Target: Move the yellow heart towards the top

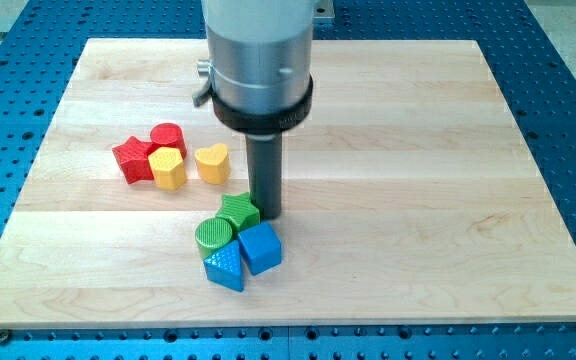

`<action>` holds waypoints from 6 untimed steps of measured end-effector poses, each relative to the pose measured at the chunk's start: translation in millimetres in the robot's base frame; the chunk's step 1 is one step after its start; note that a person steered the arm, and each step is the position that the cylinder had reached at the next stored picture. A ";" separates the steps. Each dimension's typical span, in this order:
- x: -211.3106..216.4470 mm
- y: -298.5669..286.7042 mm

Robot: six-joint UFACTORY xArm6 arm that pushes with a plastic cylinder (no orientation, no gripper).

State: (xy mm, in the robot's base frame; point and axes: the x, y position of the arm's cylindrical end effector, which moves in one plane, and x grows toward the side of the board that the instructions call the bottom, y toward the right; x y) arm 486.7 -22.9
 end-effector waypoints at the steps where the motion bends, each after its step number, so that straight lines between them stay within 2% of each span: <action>1: -20.5 3.1; 2: -22.6 -21.2; 3: -6.5 -41.6; 4: -39.4 -78.1; 6: -144.4 -86.4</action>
